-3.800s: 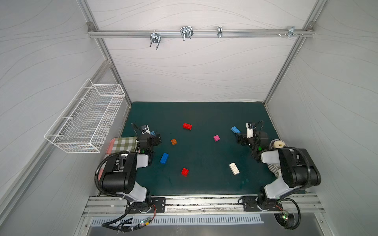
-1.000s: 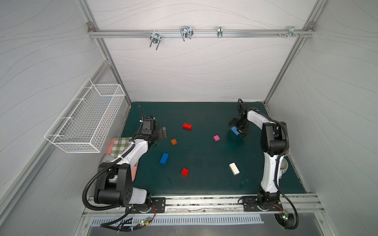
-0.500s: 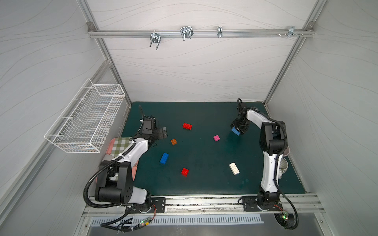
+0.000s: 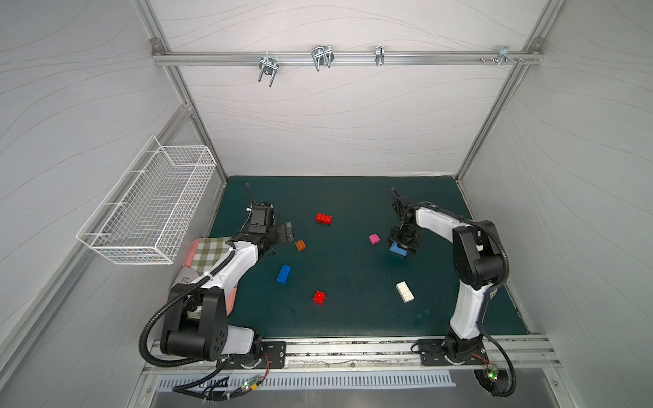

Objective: Assemble a carrot with lego
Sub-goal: Move the lego brick at the center of the board, then pick up the lego brick from the center of the board.

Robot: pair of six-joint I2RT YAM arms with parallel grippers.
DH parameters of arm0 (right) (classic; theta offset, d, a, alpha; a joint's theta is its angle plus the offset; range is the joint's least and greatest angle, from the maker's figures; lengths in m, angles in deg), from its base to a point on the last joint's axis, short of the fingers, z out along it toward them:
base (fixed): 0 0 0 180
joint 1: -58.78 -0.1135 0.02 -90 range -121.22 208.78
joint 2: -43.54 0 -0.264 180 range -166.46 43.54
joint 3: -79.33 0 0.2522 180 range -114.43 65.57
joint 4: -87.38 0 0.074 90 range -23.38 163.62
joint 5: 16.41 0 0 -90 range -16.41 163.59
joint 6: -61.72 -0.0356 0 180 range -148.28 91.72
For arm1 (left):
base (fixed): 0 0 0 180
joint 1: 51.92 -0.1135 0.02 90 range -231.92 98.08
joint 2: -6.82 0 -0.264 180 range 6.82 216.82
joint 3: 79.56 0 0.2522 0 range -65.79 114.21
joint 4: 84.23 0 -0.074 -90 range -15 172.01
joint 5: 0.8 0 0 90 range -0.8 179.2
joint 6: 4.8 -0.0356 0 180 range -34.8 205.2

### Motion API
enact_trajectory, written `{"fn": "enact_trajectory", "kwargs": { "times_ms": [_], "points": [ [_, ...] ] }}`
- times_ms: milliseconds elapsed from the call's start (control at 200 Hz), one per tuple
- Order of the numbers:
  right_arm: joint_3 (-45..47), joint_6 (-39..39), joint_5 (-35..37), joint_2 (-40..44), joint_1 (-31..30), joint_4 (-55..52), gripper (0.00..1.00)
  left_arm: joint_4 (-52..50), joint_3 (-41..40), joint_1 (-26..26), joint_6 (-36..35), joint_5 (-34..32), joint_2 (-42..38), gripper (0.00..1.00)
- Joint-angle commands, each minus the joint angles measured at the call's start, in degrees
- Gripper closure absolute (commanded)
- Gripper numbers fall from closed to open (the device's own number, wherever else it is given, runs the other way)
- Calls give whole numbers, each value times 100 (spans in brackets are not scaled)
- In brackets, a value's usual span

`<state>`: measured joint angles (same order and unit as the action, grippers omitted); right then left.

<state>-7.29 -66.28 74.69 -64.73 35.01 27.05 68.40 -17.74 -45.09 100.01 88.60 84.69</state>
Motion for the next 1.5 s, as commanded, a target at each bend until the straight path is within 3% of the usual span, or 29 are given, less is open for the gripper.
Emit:
{"fn": "enact_trajectory", "kwargs": {
  "times_ms": [0, 230, 465, 710, 820, 1040, 1301, 1491],
  "points": [
    [386, 281, 106, 315, -572, -152, 50, 6, -113, 28, 100, 60, -222, 3],
    [445, 459, 158, 383, -1490, -172, 45, -26, -191, 37, 154, 78, -351, 2],
    [289, 590, 150, 229, -1674, -236, 33, -81, -241, 33, 154, 86, -478, 2],
    [69, 740, 213, 365, -1684, -494, 15, -81, -261, 34, 164, 78, -519, 2],
    [-129, 795, 219, 472, -1639, -701, 12, -81, -261, 30, 181, 86, -516, 2],
    [-740, 1125, 151, 552, -1182, -753, 16, -151, -295, 35, 260, 230, -568, 2],
    [-1898, 2526, -84, -477, -611, -493, 28, -160, -359, 129, 286, 326, -574, 2],
    [-2517, 3053, -198, -1118, -461, -689, 35, -152, -357, 166, 285, 352, -520, 2]
  ]
}}
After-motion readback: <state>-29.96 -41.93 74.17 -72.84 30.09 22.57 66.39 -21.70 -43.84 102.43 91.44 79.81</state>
